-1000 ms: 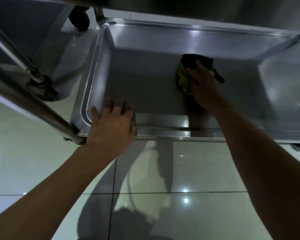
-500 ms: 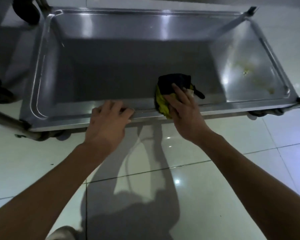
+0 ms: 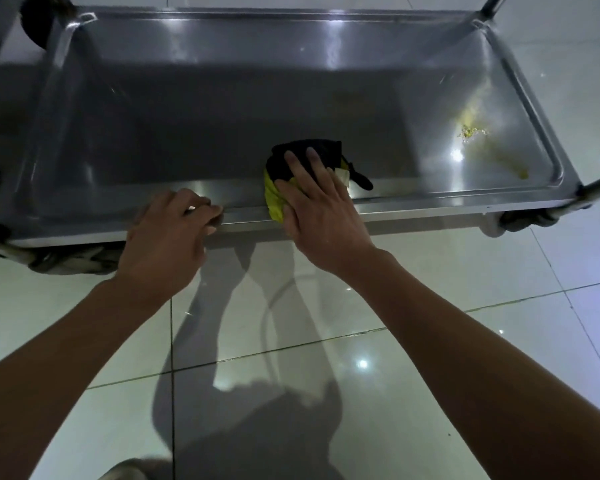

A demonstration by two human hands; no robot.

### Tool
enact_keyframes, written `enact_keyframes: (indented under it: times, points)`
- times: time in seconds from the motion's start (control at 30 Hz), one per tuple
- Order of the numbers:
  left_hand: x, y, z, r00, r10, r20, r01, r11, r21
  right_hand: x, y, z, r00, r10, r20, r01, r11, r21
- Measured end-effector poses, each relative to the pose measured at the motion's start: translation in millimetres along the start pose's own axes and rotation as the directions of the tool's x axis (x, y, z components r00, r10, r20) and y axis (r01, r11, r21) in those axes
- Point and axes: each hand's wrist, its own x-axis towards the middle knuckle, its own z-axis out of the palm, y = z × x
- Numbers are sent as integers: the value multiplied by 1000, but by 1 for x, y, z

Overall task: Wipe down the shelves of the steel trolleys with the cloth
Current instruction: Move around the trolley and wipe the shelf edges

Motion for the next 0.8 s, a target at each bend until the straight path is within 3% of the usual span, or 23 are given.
enact_keyframes:
  times: [0.47, 0.67, 0.8]
  points:
    - [20, 24, -14, 979, -151, 134, 161, 985, -64, 16, 14, -3, 994, 26, 105, -33, 997, 65]
    - [15, 58, -3, 990, 8, 141, -6, 1000, -18, 16, 30, -2, 997, 23, 73, -27, 999, 46]
    - [24, 71, -6, 975, -65, 213, 49, 996, 80, 24, 38, -16, 968, 110, 227, -92, 992, -89]
